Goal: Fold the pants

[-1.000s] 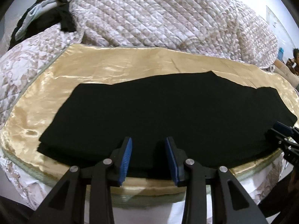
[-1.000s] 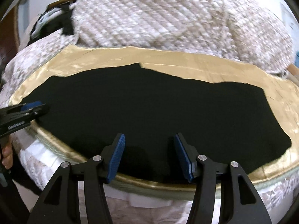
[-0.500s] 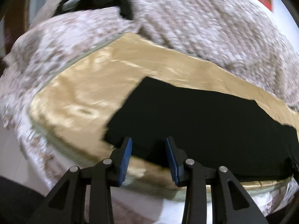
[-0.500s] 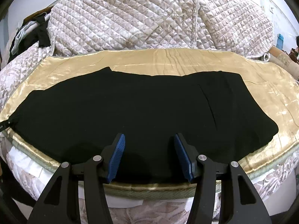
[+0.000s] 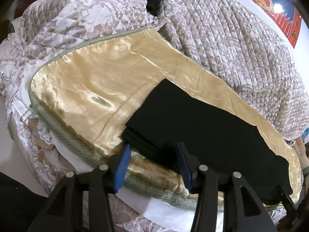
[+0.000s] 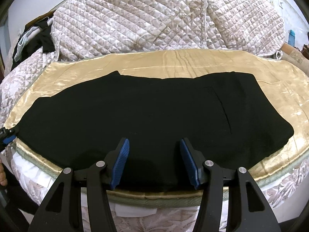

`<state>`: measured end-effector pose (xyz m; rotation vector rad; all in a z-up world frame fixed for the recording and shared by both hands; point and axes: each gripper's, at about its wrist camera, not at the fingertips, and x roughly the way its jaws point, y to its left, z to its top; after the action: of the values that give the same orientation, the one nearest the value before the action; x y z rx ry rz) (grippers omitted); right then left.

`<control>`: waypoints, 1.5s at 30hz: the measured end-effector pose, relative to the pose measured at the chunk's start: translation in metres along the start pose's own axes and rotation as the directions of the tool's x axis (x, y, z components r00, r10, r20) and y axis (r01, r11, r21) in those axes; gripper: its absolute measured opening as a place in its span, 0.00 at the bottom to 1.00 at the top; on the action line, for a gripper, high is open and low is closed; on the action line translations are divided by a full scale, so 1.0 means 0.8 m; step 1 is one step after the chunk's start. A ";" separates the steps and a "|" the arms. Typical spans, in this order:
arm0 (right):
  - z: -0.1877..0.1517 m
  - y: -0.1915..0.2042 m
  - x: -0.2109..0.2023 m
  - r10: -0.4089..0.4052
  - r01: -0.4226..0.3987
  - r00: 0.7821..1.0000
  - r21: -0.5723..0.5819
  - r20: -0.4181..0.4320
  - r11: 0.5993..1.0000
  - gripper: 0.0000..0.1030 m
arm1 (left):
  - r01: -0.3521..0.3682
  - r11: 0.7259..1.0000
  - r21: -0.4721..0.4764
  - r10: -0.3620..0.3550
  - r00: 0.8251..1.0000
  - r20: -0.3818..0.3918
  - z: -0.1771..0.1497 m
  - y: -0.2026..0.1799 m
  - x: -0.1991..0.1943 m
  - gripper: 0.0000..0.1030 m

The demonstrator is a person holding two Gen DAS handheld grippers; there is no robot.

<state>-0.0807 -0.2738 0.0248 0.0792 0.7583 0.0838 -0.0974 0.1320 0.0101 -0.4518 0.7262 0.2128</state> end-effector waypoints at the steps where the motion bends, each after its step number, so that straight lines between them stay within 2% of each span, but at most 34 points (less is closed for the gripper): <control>1: 0.000 0.000 0.000 0.000 0.000 1.000 -0.001 0.000 1.000 0.54 | -0.003 1.000 0.004 0.003 1.000 0.000 -0.001 -0.001 0.001 0.49; 8: -0.001 0.003 0.002 0.012 -0.012 1.000 0.007 0.000 1.000 0.54 | 0.056 0.997 -0.050 -0.055 0.998 0.019 0.011 0.001 0.010 0.49; 11: 0.000 0.004 0.002 0.014 -0.014 1.000 0.010 0.000 1.000 0.54 | 0.014 1.000 -0.004 -0.014 0.999 0.031 0.015 -0.009 0.016 0.38; 16: 0.000 0.004 0.001 0.022 -0.022 1.000 0.019 0.001 1.000 0.54 | -0.028 0.999 0.039 0.026 0.999 0.029 0.024 -0.018 0.025 0.12; 19: 0.000 0.003 0.000 0.030 -0.030 1.000 0.029 0.002 0.999 0.54 | -0.002 0.998 0.070 0.000 1.000 0.018 0.029 -0.030 0.021 0.06; 24: -0.001 -0.001 -0.002 0.048 -0.048 0.999 0.051 0.003 0.998 0.54 | 0.089 0.979 0.181 -0.094 0.995 0.021 0.038 -0.082 0.003 0.06; 27: 0.000 -0.007 -0.006 0.057 -0.057 0.998 0.075 0.008 0.996 0.54 | 0.163 0.956 0.243 -0.171 0.985 0.014 0.040 -0.128 -0.008 0.06; 30: 0.002 -0.016 -0.011 0.060 -0.062 0.998 0.105 0.022 0.993 0.54 | 0.245 0.916 0.316 -0.255 0.967 -0.012 0.036 -0.184 -0.013 0.06; 34: 0.004 -0.030 -0.021 0.045 -0.051 0.998 0.138 0.047 0.989 0.54 | 0.354 0.846 0.397 -0.347 0.933 -0.093 0.011 -0.253 -0.011 0.06; 36: 0.005 -0.040 -0.026 0.030 -0.039 0.998 0.161 0.059 0.986 0.54 | 0.409 0.803 0.434 -0.382 0.912 -0.151 -0.012 -0.285 -0.005 0.06; 38: 0.006 -0.051 -0.029 0.018 -0.031 0.998 0.187 0.068 0.982 0.54 | 0.453 0.763 0.461 -0.401 0.891 -0.212 -0.037 -0.310 0.003 0.06; 41: 0.005 -0.070 -0.033 0.000 -0.017 0.997 0.239 0.072 0.971 0.54 | 0.523 0.711 0.471 -0.398 0.851 -0.344 -0.076 -0.333 0.028 0.06; 42: 0.005 -0.075 -0.033 -0.004 -0.014 0.998 0.255 0.070 0.967 0.54 | 0.531 0.702 0.475 -0.384 0.844 -0.376 -0.087 -0.337 0.035 0.06; 43: 0.004 -0.080 -0.032 -0.005 -0.014 0.998 0.271 0.067 0.962 0.54 | 0.527 0.700 0.483 -0.366 0.844 -0.391 -0.096 -0.337 0.040 0.06; 45: 0.003 -0.086 -0.031 0.001 -0.019 0.998 0.295 0.061 0.955 0.54 | 0.537 0.691 0.484 -0.378 0.839 -0.391 -0.102 -0.333 0.037 0.09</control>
<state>-0.0933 -0.3448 0.0366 0.3689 0.7054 -0.0235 -0.0334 -0.1407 0.0225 -0.0578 0.8680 -0.5616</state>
